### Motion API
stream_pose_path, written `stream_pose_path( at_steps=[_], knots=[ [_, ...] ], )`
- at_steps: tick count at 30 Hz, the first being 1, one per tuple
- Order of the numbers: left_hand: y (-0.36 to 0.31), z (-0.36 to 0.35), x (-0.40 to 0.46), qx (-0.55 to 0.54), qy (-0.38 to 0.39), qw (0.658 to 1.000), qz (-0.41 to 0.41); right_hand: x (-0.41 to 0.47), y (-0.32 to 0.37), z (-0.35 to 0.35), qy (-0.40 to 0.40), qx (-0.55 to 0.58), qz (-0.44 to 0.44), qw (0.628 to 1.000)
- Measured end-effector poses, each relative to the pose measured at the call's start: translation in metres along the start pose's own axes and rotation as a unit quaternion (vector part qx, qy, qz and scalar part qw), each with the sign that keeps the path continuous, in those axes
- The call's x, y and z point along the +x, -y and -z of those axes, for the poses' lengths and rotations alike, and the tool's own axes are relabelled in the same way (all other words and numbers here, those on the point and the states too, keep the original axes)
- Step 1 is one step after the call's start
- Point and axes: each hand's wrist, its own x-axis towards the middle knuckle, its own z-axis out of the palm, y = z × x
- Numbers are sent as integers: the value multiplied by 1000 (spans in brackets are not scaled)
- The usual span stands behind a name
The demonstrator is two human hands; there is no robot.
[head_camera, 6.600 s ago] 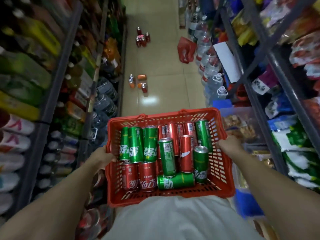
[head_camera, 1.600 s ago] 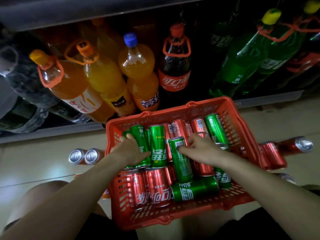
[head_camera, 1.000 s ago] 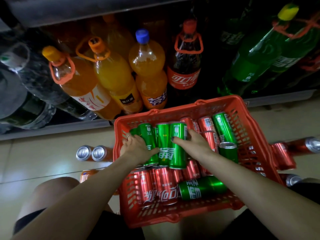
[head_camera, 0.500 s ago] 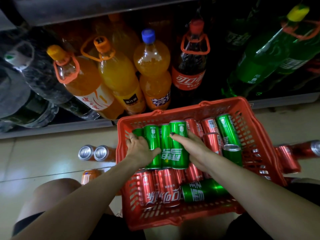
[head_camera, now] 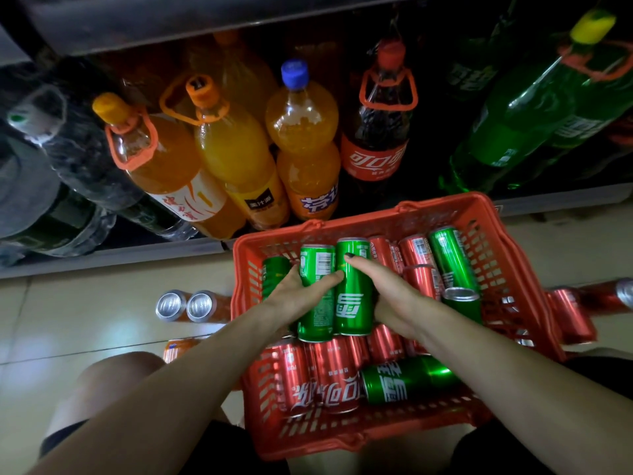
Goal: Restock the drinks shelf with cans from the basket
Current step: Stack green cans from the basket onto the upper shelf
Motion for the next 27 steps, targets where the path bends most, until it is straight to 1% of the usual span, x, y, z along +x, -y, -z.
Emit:
stream_pose_path(
  at_steps=[6, 10, 15, 23, 27],
  knots=[
    [-2, 8, 1, -158, 54, 985, 46, -14, 3, -5, 40, 4, 0, 999],
    [-3, 6, -1, -206, 81, 974, 39, -14, -1, -5, 42, 5, 14, 999],
    [-2, 3, -5, -186, 62, 981, 8, -12, -8, -8, 37, 25, 30, 999],
    [-7, -2, -20, -155, 78, 983, -64, -22, -4, -7, 54, 14, 42, 998],
    [-21, -4, -42, -134, 58, 983, -113, -49, 10, -10, 14, 11, 74, 997]
  ],
)
